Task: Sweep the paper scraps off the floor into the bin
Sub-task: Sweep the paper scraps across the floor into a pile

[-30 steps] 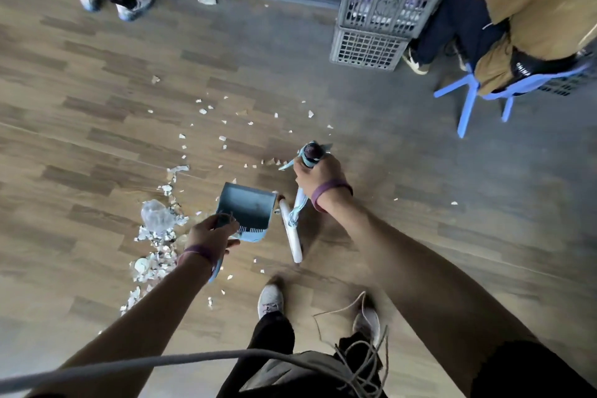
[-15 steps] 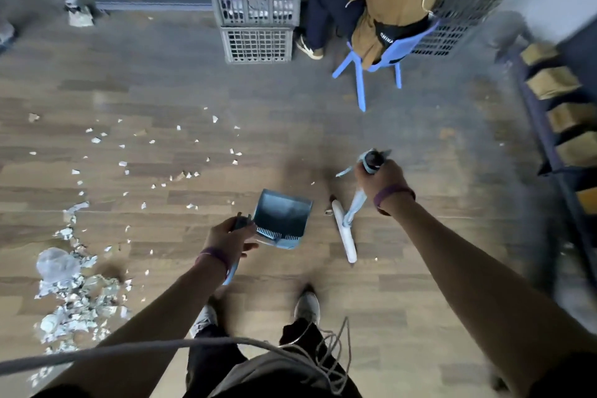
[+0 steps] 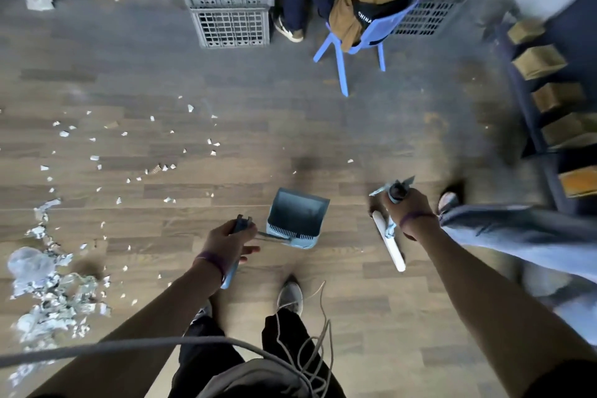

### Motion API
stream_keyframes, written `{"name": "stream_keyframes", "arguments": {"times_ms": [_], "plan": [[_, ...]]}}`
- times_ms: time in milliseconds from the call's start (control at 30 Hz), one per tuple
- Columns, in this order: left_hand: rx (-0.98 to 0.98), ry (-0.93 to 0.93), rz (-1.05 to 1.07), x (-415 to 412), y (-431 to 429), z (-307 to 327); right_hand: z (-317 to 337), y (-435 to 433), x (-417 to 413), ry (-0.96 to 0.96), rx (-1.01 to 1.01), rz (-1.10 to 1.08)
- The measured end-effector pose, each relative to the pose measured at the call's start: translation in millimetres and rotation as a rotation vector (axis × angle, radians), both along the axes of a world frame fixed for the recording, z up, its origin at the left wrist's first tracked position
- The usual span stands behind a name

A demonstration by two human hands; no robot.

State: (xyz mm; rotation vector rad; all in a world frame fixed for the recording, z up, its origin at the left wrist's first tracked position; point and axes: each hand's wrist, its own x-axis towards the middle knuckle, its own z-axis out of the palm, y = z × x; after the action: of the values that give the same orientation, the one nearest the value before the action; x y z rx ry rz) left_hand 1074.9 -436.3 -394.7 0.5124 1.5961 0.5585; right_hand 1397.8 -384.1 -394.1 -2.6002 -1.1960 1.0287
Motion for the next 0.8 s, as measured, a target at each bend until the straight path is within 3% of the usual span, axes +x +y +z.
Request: {"name": "stream_keyframes", "arguments": {"times_ms": [200, 500, 800], "plan": [[-0.027, 0.014, 0.083, -63.1, -22.5, -8.5, -21.2, -16.5, -92.1, -0.009, -0.125, 0.181], [-0.016, 0.073, 0.193, -240.5, -78.3, -20.1, -39.5, -50.3, -333.9, -0.04, -0.022, 0.308], [0.01, 0.185, 0.449, -437.1, -164.7, 7.6, 3.3, -73.1, -632.8, 0.29, 0.096, 0.369]]}}
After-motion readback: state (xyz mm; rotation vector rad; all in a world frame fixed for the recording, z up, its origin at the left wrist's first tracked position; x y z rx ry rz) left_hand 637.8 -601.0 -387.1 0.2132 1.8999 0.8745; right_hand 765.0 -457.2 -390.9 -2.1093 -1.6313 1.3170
